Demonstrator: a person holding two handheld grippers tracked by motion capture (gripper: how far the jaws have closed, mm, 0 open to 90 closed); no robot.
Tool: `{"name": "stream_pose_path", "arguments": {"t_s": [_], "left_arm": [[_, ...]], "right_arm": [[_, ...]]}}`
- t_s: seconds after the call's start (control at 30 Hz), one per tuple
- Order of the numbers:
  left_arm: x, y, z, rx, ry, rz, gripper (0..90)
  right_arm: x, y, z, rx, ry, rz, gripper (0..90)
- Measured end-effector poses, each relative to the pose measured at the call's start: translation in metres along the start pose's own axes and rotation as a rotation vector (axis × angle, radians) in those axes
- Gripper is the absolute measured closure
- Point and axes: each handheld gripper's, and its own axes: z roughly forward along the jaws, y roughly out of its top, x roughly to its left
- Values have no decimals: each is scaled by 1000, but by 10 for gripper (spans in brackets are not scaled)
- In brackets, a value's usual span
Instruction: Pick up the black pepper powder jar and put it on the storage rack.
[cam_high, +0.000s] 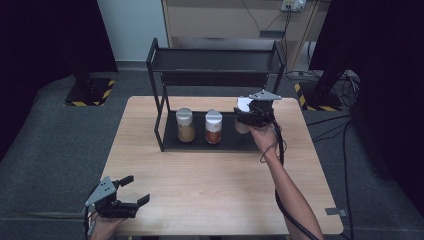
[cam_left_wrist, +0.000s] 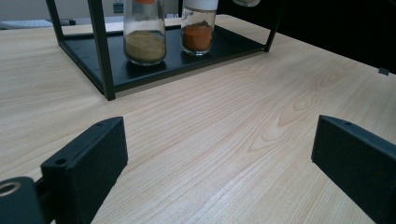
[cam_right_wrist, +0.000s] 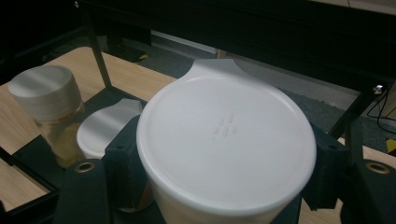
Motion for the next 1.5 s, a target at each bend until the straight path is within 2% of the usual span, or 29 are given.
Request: {"name": "stream_pose_path", "arguments": {"t_s": [0.47,1.03,1.5], "left_arm": [[0,0,1,3,-7,4,26],[0,1,2,8,-10,12,26],[-1,2,2,12,-10,16,26]], "right_arm": [[4,-28,28,24,-20,22,309],[7,-50,44,47,-23,33,309],[5,-58,46,53,-20,51,309]]}}
